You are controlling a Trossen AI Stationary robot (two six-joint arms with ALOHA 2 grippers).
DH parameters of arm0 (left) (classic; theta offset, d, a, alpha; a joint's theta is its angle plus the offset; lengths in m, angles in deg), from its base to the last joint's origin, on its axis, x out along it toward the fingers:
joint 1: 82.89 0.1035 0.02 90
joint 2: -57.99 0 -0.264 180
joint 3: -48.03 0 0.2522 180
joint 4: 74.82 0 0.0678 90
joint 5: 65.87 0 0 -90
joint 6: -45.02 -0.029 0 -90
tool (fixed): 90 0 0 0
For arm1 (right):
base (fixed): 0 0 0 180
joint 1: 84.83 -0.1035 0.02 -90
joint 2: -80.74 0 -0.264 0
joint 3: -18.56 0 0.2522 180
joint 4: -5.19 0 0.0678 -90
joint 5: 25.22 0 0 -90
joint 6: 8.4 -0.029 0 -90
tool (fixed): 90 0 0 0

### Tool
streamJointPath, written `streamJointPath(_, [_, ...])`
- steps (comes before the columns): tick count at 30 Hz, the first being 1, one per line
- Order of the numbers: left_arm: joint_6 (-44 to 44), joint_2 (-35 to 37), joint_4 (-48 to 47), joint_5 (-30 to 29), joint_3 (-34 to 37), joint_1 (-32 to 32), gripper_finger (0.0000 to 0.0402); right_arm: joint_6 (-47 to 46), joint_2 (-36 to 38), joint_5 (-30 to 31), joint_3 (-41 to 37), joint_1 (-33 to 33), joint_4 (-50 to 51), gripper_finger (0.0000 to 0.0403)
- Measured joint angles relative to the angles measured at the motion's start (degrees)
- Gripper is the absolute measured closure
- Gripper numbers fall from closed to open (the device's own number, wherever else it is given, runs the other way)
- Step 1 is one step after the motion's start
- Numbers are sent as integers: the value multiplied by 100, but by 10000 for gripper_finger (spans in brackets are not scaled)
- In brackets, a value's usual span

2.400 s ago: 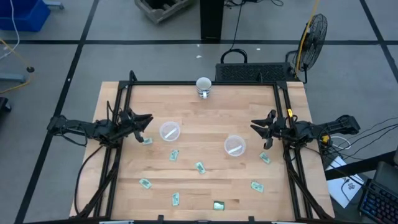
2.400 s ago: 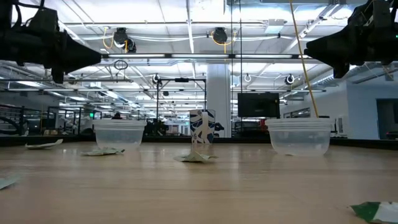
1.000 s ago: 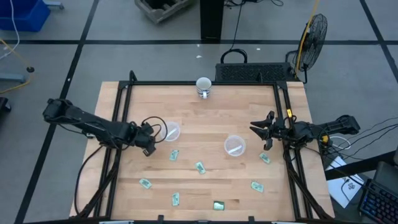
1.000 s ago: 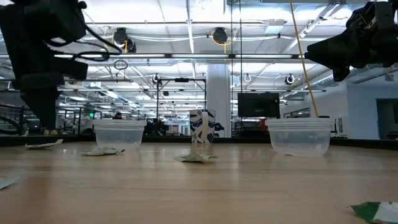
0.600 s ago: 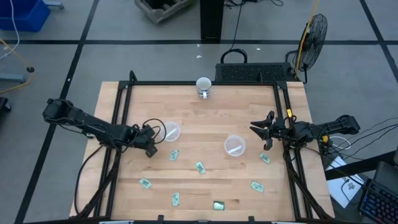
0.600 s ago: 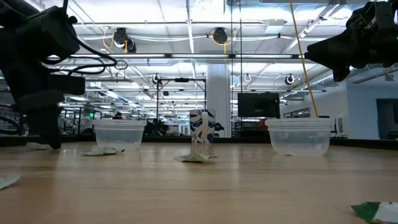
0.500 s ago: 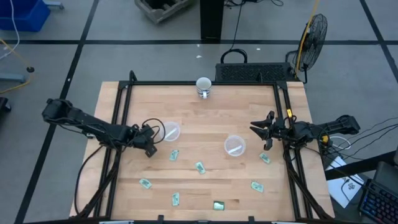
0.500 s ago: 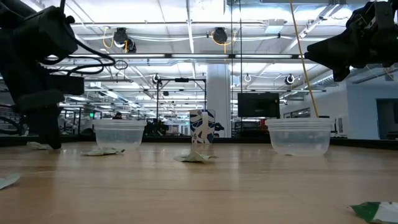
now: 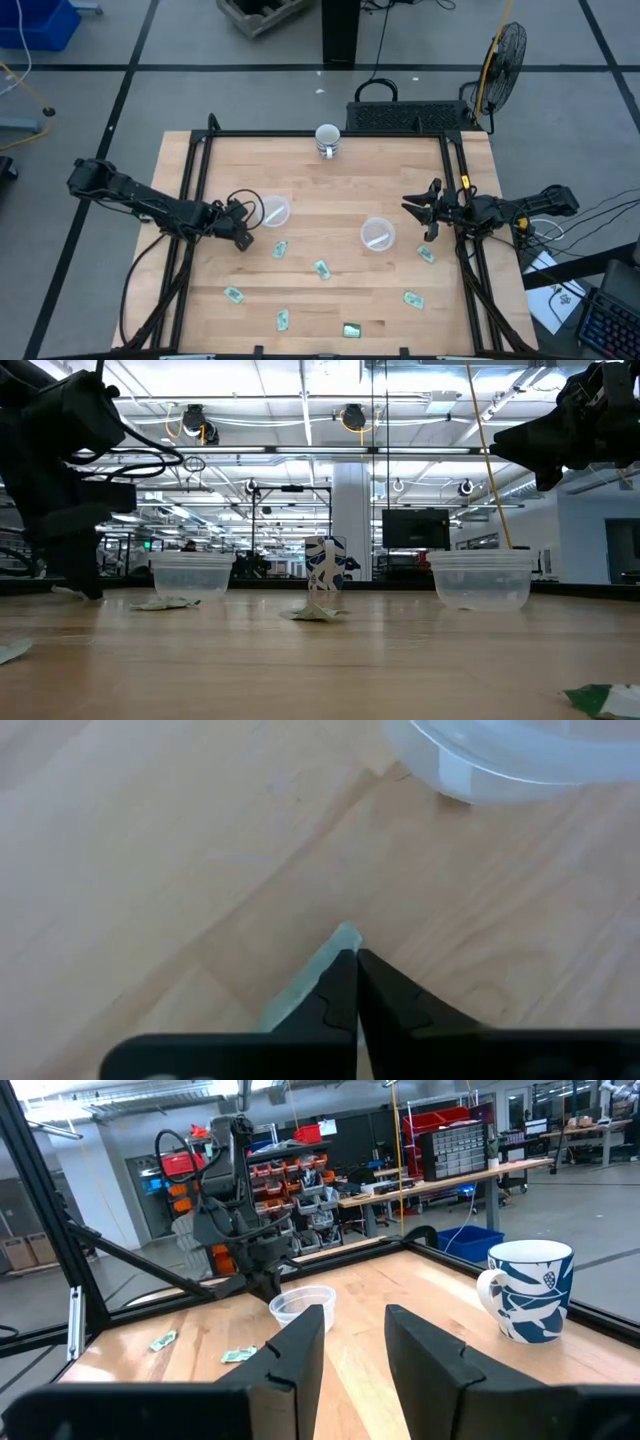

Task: Pick and place Stevia / Truvia into bins
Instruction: Put the light green stevia packet into the left transparent container

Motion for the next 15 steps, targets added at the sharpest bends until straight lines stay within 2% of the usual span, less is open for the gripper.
streamJointPath(7, [75,287,-220,5,-758,-106,398,0,1,2,0,2,0,298])
streamJointPath(11, [97,326,-363,-552,-1319,-256,399,-2,0,0,-2,0,-115,298])
streamJointPath(15, [-350,328,-236,-1168,-1904,-364,399,-2,0,0,-2,1,-215,298])
